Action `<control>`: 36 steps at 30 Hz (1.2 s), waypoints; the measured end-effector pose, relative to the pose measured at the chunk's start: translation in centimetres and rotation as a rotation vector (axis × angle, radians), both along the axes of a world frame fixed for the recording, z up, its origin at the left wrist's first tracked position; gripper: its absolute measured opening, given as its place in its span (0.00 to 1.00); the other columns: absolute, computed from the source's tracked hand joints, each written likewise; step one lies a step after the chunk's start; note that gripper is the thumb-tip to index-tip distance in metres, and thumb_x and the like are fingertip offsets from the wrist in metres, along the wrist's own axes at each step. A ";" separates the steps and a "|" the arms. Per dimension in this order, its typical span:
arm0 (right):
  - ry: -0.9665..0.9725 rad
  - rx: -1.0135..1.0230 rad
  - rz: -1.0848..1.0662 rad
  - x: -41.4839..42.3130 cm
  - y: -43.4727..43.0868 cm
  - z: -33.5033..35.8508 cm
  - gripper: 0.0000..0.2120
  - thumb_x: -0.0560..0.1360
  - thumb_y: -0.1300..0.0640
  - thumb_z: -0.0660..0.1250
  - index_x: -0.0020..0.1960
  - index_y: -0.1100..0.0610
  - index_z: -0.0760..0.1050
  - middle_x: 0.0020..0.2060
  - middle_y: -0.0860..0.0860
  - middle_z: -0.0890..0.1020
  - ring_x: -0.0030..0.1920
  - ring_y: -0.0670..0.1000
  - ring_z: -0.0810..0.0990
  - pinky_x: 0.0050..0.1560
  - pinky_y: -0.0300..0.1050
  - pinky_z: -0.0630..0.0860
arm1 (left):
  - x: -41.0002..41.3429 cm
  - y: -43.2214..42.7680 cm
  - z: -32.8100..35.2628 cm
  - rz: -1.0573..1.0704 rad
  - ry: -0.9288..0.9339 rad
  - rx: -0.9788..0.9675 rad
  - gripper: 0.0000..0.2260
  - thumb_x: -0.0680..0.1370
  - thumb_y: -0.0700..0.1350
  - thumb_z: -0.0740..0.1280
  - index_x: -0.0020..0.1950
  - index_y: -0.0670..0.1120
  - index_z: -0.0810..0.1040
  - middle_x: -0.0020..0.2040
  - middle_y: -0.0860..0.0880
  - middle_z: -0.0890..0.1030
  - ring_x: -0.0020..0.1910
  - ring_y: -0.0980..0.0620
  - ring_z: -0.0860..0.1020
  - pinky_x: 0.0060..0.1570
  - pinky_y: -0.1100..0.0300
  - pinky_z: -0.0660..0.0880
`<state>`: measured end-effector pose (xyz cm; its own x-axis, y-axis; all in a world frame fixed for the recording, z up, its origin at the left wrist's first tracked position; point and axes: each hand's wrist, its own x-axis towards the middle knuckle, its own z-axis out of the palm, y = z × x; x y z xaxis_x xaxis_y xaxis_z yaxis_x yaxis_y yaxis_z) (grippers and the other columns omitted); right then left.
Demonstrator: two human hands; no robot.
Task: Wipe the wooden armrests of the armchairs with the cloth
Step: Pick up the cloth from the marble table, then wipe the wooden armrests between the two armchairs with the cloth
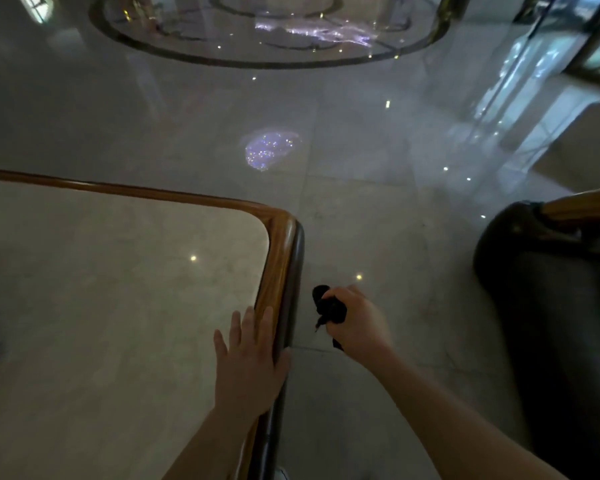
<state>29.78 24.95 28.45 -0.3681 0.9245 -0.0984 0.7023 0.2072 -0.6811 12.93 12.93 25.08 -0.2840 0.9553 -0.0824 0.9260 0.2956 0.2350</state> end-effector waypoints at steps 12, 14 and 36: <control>-0.044 0.062 -0.375 13.5 -3.9 5.3 0.18 0.66 0.62 0.72 0.52 0.45 0.79 0.45 0.43 0.73 0.45 0.48 0.75 0.41 0.44 0.73 | 9.3 4.5 4.8 -0.350 0.012 0.070 0.33 0.78 0.63 0.54 0.78 0.48 0.58 0.76 0.40 0.63 0.77 0.38 0.57 0.71 0.34 0.57; -0.024 0.070 -0.426 16.0 -4.6 5.9 0.18 0.66 0.62 0.71 0.51 0.45 0.79 0.45 0.43 0.73 0.45 0.49 0.76 0.41 0.45 0.74 | 11.7 5.1 5.5 -0.407 0.031 0.081 0.32 0.78 0.62 0.56 0.78 0.48 0.56 0.76 0.40 0.63 0.77 0.39 0.57 0.71 0.34 0.57; -0.005 0.107 -0.984 47.3 -18.5 8.3 0.17 0.67 0.58 0.74 0.54 0.45 0.78 0.47 0.42 0.74 0.47 0.50 0.78 0.44 0.50 0.80 | 45.2 4.8 8.8 -0.951 0.055 0.127 0.34 0.78 0.64 0.50 0.80 0.50 0.48 0.79 0.42 0.56 0.78 0.40 0.53 0.72 0.37 0.54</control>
